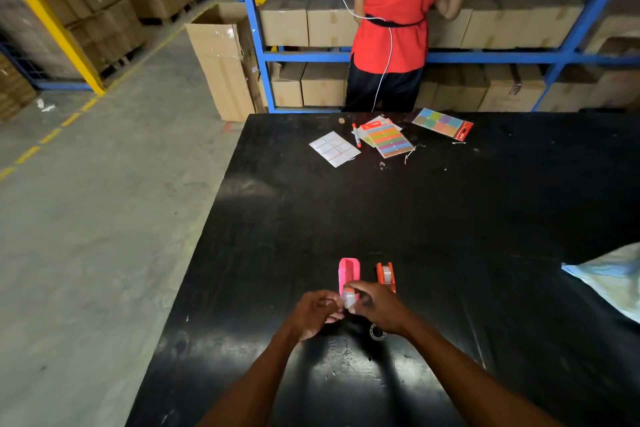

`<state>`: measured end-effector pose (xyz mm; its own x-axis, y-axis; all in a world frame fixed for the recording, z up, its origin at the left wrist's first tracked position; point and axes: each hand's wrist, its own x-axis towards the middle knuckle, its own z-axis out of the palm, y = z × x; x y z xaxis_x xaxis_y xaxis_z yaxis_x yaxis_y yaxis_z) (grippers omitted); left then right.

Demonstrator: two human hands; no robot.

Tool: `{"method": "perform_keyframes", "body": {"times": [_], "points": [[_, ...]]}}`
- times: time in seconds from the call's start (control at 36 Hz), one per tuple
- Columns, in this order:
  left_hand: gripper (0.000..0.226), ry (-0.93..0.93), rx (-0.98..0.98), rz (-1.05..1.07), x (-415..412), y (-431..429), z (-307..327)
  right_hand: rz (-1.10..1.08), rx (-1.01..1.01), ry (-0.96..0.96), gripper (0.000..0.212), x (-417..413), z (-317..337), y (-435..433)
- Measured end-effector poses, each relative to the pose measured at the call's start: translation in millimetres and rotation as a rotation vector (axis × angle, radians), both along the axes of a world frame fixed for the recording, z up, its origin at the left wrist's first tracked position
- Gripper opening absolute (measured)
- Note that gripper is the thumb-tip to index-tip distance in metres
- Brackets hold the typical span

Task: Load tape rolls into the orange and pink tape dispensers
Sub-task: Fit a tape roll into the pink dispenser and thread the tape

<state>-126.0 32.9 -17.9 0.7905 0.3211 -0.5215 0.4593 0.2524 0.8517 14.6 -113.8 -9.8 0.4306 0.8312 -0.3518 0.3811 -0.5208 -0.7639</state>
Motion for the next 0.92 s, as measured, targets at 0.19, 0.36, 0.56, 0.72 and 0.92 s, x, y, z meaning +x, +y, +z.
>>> {"method": "perform_keyframes", "body": {"times": [0.19,0.36,0.56,0.72,0.92], "points": [[0.01,0.016,0.038,-0.073,-9.5,0.2,6.6,0.085,-0.012,0.002,0.047,-0.3,10.9,0.1],[0.011,0.044,0.057,-0.118,-13.0,-0.1,11.9,0.131,-0.028,-0.002,0.049,-4.5,19.4,0.9],[0.026,0.068,0.05,-0.194,-15.3,6.0,19.7,0.149,-0.044,0.043,0.052,-5.5,21.0,-3.2],[0.016,0.105,0.012,-0.32,-18.7,14.8,23.7,0.163,-0.029,0.103,0.055,-6.3,25.5,-6.7],[0.018,0.131,-0.015,-0.398,-23.9,15.7,31.4,0.223,-0.028,0.117,0.047,-12.5,31.4,-5.4]]}}
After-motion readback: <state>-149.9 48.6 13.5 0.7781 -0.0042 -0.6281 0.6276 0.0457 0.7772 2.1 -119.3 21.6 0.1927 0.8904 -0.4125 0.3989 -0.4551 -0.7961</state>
